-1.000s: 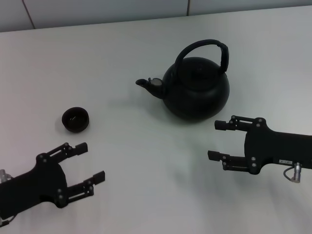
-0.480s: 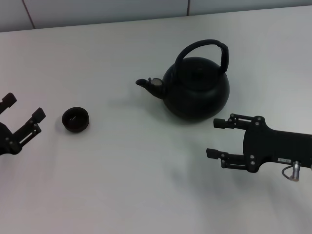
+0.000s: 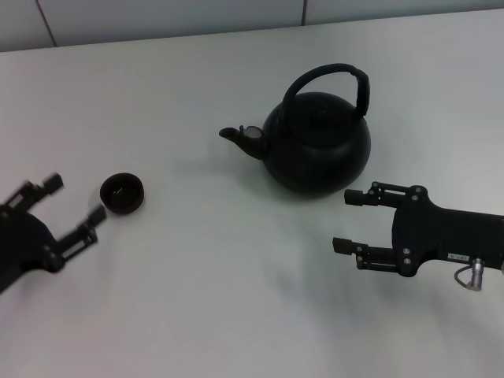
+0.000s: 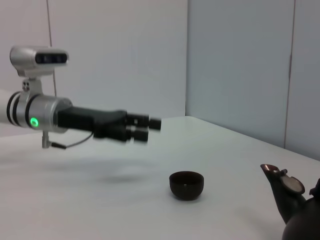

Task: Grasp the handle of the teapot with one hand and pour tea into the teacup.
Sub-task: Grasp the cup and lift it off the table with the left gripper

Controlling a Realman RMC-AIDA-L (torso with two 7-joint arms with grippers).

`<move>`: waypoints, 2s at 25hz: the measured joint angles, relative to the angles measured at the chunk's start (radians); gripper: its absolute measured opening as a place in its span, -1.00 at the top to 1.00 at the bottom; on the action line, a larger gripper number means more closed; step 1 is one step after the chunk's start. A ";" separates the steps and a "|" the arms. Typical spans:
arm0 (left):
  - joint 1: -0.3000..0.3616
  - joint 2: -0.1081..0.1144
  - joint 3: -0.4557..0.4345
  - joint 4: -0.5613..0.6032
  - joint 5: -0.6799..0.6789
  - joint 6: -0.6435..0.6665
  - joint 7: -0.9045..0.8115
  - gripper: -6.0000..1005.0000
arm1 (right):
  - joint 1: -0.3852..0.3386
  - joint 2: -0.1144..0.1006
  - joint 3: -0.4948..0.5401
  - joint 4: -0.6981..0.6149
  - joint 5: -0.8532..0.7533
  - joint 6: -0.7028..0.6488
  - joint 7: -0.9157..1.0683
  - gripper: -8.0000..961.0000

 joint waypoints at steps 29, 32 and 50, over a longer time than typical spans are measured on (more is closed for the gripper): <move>-0.109 -0.005 0.086 -0.070 -0.006 -0.257 0.022 -0.61 | 0.001 0.000 0.000 0.009 0.000 -0.012 0.001 -0.49; -0.140 -0.006 0.086 -0.089 -0.006 -0.295 0.021 -0.61 | 0.001 0.000 0.000 0.009 0.000 -0.017 0.001 -0.49; -0.175 -0.007 0.088 -0.118 -0.003 -0.338 0.021 -0.61 | 0.001 0.000 0.001 0.007 0.001 -0.018 0.001 -0.49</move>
